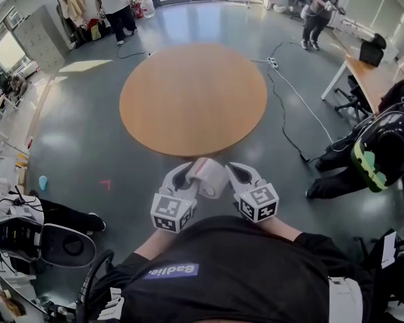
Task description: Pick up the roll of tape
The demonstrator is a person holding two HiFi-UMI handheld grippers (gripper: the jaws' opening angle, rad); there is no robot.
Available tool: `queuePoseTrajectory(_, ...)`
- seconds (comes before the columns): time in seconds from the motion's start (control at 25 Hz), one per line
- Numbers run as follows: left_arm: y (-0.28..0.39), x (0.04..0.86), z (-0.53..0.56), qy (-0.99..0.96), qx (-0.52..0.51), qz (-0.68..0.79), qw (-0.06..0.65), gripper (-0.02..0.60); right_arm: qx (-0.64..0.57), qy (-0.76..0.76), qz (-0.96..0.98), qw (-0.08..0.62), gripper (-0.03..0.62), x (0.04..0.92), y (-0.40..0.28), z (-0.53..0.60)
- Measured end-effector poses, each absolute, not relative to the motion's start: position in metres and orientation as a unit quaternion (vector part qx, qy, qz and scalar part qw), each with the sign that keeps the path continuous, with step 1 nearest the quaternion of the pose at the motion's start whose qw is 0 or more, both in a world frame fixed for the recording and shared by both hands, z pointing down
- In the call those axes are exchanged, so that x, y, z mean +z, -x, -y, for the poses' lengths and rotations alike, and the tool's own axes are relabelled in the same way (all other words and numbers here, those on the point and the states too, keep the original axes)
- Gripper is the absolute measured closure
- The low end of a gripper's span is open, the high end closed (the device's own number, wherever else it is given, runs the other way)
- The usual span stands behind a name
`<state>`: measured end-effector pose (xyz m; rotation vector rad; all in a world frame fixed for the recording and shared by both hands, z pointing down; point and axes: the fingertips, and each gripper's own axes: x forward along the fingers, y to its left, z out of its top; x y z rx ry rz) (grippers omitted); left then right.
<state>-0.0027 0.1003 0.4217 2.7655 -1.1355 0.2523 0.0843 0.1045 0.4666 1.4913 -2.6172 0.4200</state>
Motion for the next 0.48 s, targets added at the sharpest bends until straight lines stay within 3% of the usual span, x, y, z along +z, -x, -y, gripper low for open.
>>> queuePoseTrajectory(0.48,0.0039,0.4237,-0.1089,-0.919,0.09,0.377,0.076,0.471,0.145,-0.484,0.861,0.05,0.591,0.4673,-0.0826,-0.1113)
